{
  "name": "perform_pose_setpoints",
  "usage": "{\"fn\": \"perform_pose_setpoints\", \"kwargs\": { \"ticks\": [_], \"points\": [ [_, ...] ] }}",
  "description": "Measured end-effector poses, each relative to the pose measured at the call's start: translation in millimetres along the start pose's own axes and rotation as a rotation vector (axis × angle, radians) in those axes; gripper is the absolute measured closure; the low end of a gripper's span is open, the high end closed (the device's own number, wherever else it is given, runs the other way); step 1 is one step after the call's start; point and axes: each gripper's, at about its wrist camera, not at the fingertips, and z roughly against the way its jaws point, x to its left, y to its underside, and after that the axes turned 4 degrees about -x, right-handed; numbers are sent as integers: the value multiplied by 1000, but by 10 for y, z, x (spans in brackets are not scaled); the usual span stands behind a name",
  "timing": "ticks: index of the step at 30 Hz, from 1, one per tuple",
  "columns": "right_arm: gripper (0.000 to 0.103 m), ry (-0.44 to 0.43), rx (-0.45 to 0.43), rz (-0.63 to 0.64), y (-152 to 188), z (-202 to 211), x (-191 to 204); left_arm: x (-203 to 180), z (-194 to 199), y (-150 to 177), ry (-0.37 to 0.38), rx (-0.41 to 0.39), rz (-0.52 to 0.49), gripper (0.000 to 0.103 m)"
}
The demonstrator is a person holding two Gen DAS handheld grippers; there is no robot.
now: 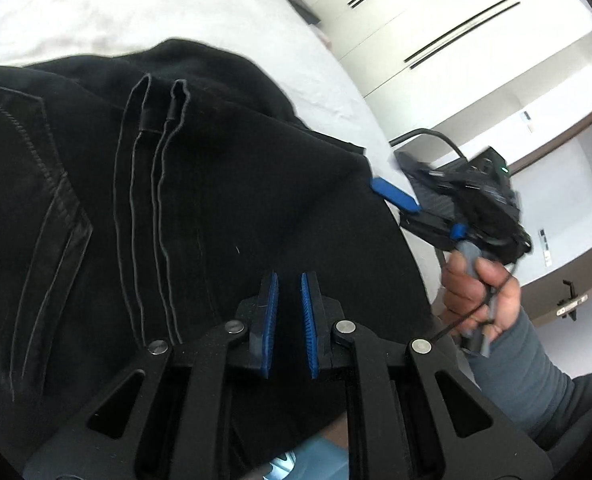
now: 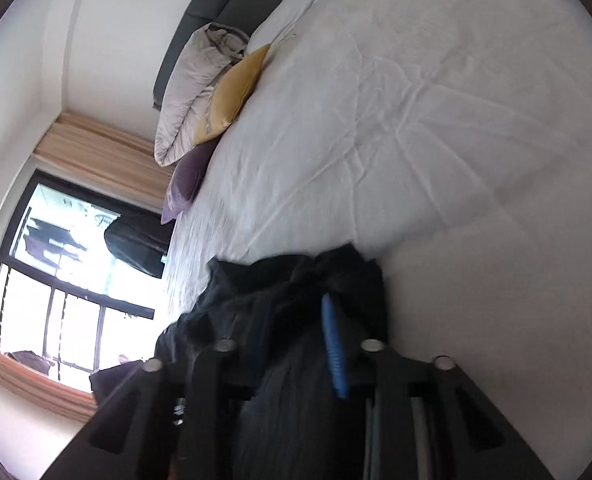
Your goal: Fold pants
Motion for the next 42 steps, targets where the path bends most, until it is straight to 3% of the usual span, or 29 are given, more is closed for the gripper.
{"fn": "perform_pose_setpoints", "kwargs": {
  "ticks": [2, 6, 8, 11, 12, 15, 16, 17, 18, 20, 26, 32, 36, 42],
  "points": [
    [42, -61, 10, 32, 144, 159, 161, -31, 36, 85, 8, -9, -2, 92],
    [38, -112, 99, 40, 636, 192, 232, 6, -61, 290, 22, -28, 30, 92],
    [42, -73, 119, 35, 800, 118, 94, 26, -79, 337, 29, -44, 38, 92],
    [56, -92, 84, 5, 840, 151, -69, -25, -65, 419, 17, -58, 30, 92],
    [56, -90, 82, -12, 810, 146, -83, -42, -9, 446, 3, -66, 36, 92],
    [44, -57, 46, 5, 775, 319, 38, -151, 198, 488, -63, -146, 46, 91],
    [34, -62, 21, 23, 760, 391, 120, -173, 321, 551, -75, -193, 66, 89],
    [28, -65, 7, 35, 739, 422, 178, -143, 494, 642, -78, -252, 103, 77],
    [27, -70, -2, 45, 727, 429, 252, -98, 642, 726, -84, -301, 143, 52],
    [27, -94, 3, 51, 712, 358, 423, 38, 1021, 943, -100, -445, 239, 24],
    [27, -140, 88, 91, 829, -99, 872, 514, 1714, 1331, -158, -672, 449, 24],
    [27, -159, 148, 142, 929, -414, 1290, 914, 1817, 1496, -145, -741, 639, 24],
    [27, -153, 159, 160, 944, -447, 1391, 1007, 1781, 1542, -161, -755, 666, 24],
    [27, -133, 165, 151, 950, -450, 1322, 1365, 2130, 1801, -136, -785, 749, 24]
  ]
}}
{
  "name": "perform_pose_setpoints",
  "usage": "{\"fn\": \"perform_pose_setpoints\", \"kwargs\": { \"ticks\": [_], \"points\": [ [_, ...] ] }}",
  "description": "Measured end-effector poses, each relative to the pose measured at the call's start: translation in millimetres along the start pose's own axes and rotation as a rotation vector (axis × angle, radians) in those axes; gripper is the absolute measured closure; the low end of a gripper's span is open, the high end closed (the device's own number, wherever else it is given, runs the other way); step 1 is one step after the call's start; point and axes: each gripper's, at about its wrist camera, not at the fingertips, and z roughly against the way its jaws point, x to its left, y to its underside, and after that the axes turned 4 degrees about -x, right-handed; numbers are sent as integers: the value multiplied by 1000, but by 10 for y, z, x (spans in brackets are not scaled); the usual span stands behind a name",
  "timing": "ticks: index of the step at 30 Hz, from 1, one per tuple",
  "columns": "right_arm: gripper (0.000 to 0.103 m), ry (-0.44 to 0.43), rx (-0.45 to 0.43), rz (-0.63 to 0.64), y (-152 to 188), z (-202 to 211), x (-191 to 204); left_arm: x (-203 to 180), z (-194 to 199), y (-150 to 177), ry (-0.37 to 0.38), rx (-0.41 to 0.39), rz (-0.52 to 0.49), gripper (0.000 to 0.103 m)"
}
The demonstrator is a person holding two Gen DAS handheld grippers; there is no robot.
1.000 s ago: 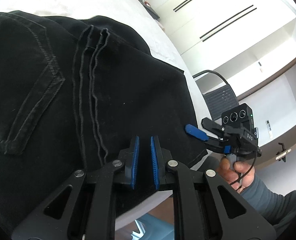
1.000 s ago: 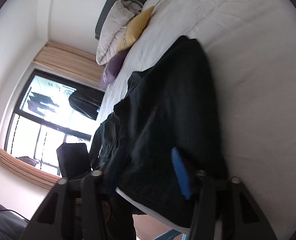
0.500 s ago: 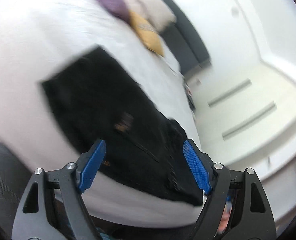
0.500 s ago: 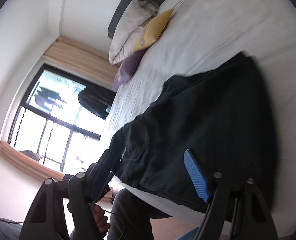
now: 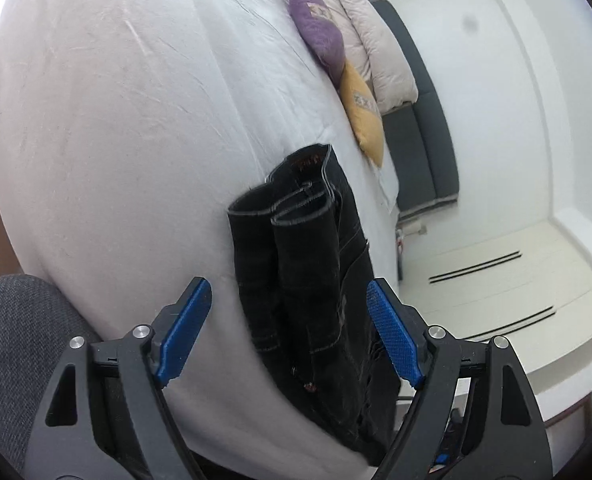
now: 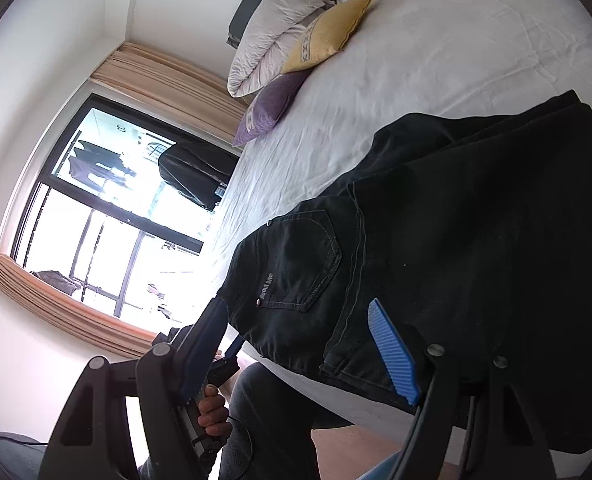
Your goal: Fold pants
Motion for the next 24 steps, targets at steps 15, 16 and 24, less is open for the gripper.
{"fn": "perform_pose_setpoints", "kwargs": {
  "ticks": [15, 16, 24],
  "points": [
    [28, 5, 4, 24, 51, -100, 8, -24, -147, -168, 81, 28, 12, 46],
    [28, 5, 3, 24, 54, -96, 6, -8, -169, -173, 80, 30, 20, 52],
    [28, 7, -20, 17, 52, -43, -35, 166, -196, -163, 89, 31, 97, 83]
  ]
}}
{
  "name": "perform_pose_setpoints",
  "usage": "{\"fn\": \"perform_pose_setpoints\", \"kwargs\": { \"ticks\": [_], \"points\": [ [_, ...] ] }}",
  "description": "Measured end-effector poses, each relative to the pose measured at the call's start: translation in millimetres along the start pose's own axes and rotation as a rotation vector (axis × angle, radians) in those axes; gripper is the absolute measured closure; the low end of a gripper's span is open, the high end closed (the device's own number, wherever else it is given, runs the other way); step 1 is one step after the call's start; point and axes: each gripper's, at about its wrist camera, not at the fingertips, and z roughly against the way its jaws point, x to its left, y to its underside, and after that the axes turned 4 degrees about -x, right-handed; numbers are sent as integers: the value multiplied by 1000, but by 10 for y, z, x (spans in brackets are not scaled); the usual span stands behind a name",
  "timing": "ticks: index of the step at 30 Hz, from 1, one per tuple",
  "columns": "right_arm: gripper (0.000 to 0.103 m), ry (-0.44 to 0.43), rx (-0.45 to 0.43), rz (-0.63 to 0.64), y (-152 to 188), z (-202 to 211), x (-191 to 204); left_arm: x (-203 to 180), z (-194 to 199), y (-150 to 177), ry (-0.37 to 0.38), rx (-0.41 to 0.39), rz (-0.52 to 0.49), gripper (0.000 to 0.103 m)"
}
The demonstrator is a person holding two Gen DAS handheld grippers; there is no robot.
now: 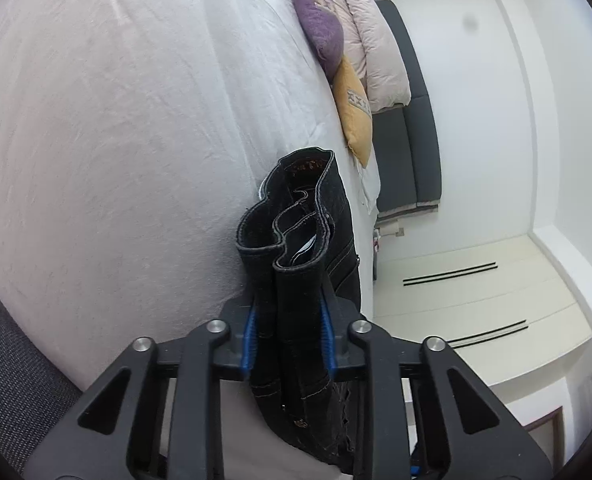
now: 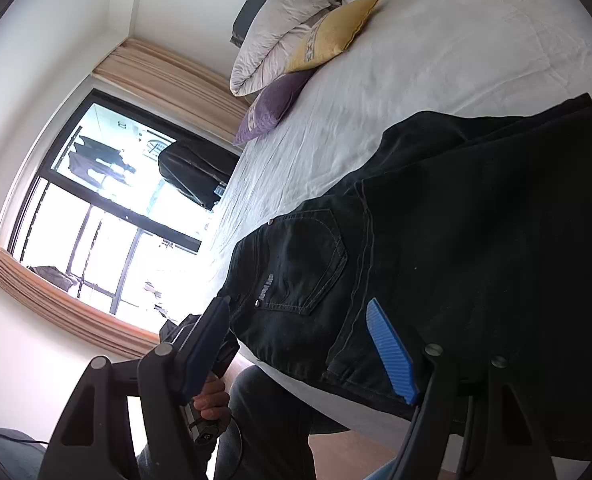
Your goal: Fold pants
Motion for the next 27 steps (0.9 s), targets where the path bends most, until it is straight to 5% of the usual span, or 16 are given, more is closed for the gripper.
{"fn": "perform_pose_setpoints", "kwargs": {
  "ticks": [6, 13, 19, 27],
  "points": [
    [33, 67, 31, 8, -31, -105, -103, -203, -38, -13, 27, -16, -44, 85],
    [48, 157, 98, -11, 71, -303, -430, -985, -61, 111, 47, -4, -285, 85],
    [34, 116, 89, 5, -220, -166, -235, -1780, -258, 549, 80, 73, -541, 85],
    [16, -26, 44, -65, -733, 258, -181, -2468, -843, 1633, 124, 278, -859, 85]
  ]
}}
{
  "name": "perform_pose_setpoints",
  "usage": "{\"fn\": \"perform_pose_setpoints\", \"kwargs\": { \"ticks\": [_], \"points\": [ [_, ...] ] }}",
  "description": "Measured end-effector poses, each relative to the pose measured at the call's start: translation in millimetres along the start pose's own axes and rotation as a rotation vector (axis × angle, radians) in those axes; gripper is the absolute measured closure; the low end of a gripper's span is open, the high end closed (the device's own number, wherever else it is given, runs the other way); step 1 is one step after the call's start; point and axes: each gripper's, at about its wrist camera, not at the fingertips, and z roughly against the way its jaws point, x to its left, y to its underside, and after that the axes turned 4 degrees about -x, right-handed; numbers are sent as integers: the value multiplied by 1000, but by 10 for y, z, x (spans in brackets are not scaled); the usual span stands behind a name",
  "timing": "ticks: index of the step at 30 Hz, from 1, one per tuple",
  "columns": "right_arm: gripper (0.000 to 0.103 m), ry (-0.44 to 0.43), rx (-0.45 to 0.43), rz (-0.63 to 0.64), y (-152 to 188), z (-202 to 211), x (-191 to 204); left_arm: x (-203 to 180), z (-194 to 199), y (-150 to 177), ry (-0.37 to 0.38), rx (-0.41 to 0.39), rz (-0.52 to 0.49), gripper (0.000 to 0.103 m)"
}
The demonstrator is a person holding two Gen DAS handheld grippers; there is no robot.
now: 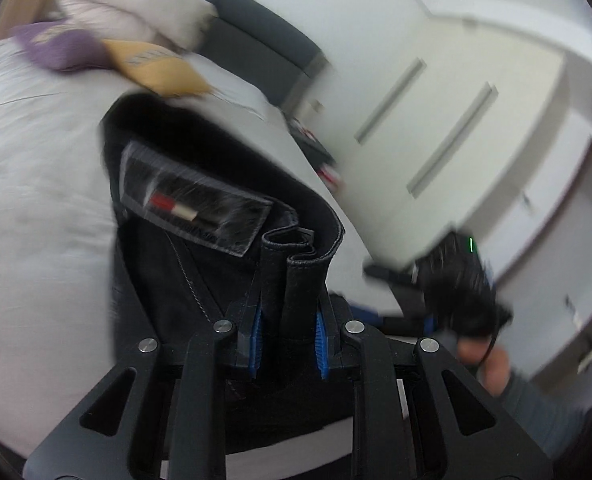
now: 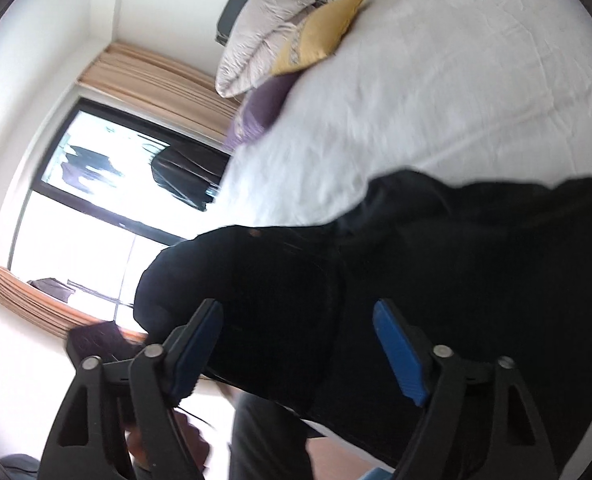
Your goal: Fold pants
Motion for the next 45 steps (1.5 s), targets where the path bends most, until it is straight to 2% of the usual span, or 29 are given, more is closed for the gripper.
{"fn": "perform_pose_setpoints", "kwargs": {
  "ticks": [2, 4, 7, 10, 16, 18, 21, 23, 24, 25, 26, 29, 36, 45],
  "points": [
    [7, -43, 8, -13, -89, 95, -13, -192, -223, 97, 16, 45, -51, 85],
    [3, -51, 27, -11, -161, 167, -47, -342, -433, 228, 25, 99, -93, 85],
    [3, -22, 30, 16, -232, 287, -130, -551, -697, 421, 36, 161, -151, 85],
    [2, 20, 44, -2, -152, 369, -305, -728, -886, 571, 25, 210, -220, 85],
    [2, 110, 98, -71, -42, 302, -661, -904, -1136, 641, 15, 233, -251, 85],
    [4, 79, 112, -105, -22, 261, -752, -891, -1112, 658, 11, 235, -268, 85],
    [9, 43, 114, -94, -41, 247, -761, -906, -1115, 730, 1, 242, -299, 85],
    [27, 29, 136, -62, -65, 204, -727, -987, -1104, 781, 0, 243, -319, 85],
    [30, 38, 149, -47, -74, 173, -702, -1002, -1084, 784, -1, 243, -325, 85],
    [37, 55, 157, -27, -79, 162, -680, -1019, -1081, 787, -2, 243, -330, 85],
    [49, 69, 162, -10, -93, 152, -656, -1053, -1096, 787, -1, 241, -336, 85],
    [69, 94, 148, -1, -134, 236, -683, -1105, -1126, 781, 12, 239, -348, 85],
    [76, 101, 68, 2, -99, 671, -808, -1414, -1239, 936, 60, 268, -406, 85],
    [78, 133, 36, -34, -54, 812, -1071, -1500, -1566, 1254, 66, 344, -421, 85]
  ]
}}
